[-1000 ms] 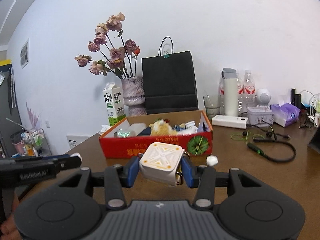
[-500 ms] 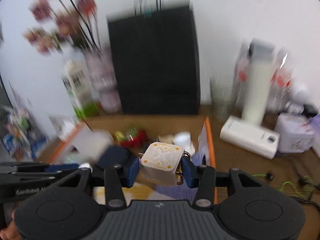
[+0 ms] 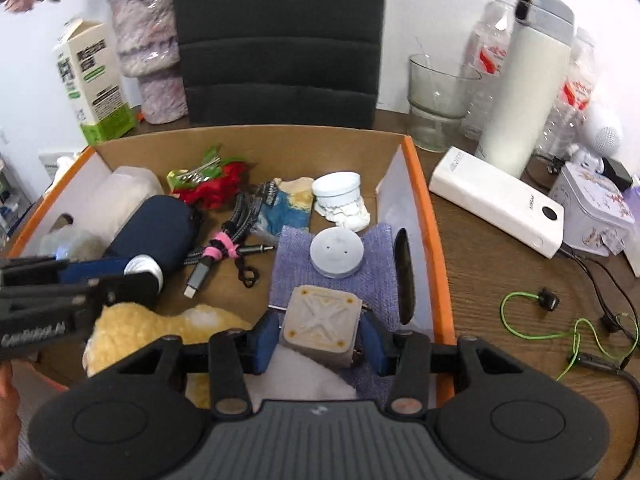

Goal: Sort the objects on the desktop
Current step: 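Carry cube into the box with right tool while left tool drops cap in, then withdraw both open tools from the box back over the table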

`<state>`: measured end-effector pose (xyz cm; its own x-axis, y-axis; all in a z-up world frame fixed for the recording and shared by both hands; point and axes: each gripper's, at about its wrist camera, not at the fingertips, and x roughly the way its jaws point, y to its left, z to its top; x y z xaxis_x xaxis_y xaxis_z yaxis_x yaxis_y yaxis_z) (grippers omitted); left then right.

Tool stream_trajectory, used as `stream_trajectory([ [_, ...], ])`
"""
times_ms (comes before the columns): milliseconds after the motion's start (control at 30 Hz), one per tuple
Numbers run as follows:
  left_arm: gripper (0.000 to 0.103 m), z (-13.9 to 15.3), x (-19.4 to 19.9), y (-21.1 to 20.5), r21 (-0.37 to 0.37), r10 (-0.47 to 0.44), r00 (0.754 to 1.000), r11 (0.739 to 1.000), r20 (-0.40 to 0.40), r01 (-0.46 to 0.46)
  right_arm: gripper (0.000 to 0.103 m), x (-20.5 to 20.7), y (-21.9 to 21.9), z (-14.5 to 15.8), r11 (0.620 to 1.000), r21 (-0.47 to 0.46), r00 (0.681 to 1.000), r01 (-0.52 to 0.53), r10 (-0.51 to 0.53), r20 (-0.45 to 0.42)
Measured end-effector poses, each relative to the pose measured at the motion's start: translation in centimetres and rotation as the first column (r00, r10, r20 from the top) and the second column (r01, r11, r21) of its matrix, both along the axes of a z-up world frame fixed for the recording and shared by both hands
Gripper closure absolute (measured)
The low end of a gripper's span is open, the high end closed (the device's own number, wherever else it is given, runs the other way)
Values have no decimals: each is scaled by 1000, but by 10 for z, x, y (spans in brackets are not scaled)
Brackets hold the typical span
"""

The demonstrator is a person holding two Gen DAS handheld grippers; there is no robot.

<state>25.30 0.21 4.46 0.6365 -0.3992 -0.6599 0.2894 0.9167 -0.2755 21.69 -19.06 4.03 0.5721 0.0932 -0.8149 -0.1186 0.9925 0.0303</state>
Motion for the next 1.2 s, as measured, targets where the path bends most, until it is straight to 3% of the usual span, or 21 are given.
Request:
stream_trajectory([
  [33,24,4,-2,-1,11,14,1000,1000,1,-14,48,1,-1,3,1000,10,1000,12,-12,-2],
  [100,16,14,-8,-1,52,58,998,997,4,-58,37,-1,-5,13,998,53,1000,15,-15,8],
  [167,15,24,-14,2,47,73,997,996,-18,-72,28,-10,-9,28,995,104,999,1,-5,38],
  [233,6,35,-24,7,39,102,994,994,-33,-101,26,-21,-7,41,994,111,997,-22,14,70],
  [433,0,61,-105,14,30,148,985,988,83,-151,16,-95,-12,65,983,141,969,-114,79,232],
  [600,0,49,-189,11,64,193,962,976,192,-209,11,-180,-25,48,974,189,937,-125,53,347],
  [733,0,28,-245,7,67,270,936,954,227,-292,11,-241,-29,15,983,143,930,-112,53,364],
  [833,0,12,-283,-2,84,260,930,953,259,-290,11,-277,-31,-6,991,106,933,-78,35,359],
  [900,0,0,-305,-8,108,262,927,948,268,-300,11,-298,-34,-16,992,109,934,-67,24,357],
  [967,0,-11,-326,-15,103,323,908,927,268,-361,11,-319,-40,-22,988,139,934,-60,6,356],
  [1100,0,-20,-361,-29,103,316,890,925,328,-367,11,-354,-45,-30,986,158,929,-53,-9,371],
  [1200,0,-23,-367,-34,93,305,898,932,317,-349,11,-369,-40,-33,991,116,916,-68,16,401],
])
